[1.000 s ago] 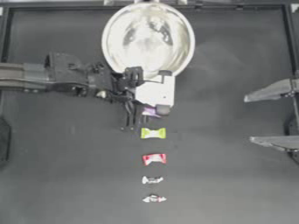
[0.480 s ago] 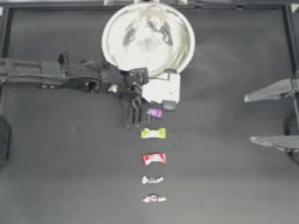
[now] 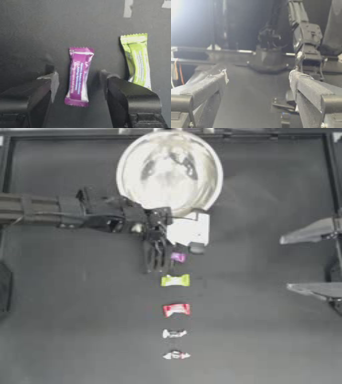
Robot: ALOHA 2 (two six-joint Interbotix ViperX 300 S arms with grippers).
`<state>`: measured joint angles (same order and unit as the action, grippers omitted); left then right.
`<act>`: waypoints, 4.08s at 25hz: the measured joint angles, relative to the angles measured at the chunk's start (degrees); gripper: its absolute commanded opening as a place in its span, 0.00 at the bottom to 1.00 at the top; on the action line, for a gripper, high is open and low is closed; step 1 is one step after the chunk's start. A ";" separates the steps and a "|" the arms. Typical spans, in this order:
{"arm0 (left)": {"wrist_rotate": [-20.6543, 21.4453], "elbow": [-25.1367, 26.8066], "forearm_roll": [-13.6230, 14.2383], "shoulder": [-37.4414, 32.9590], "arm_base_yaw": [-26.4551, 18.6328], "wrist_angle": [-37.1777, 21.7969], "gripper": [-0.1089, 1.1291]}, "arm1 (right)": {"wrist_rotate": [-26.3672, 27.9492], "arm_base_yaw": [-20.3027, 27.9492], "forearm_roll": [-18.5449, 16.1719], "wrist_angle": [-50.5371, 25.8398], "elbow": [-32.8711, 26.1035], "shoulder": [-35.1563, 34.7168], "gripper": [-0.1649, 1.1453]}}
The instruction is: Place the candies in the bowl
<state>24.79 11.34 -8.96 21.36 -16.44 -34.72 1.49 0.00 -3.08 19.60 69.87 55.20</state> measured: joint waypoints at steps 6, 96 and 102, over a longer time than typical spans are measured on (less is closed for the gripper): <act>0.09 -0.35 0.00 0.79 0.00 -0.79 0.78 | 0.00 -0.09 0.00 -0.18 0.00 0.00 0.90; 7.29 26.72 -12.22 -45.97 3.16 25.05 0.83 | -0.18 3.52 4.31 -12.92 -3.78 -1.41 0.90; 7.12 32.61 -13.54 -48.87 7.56 29.36 0.83 | -0.18 5.89 7.91 -24.35 -10.72 -7.29 0.90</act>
<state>31.90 43.95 -22.50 -27.51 -8.88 -5.36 1.32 5.89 4.83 -4.75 59.15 47.90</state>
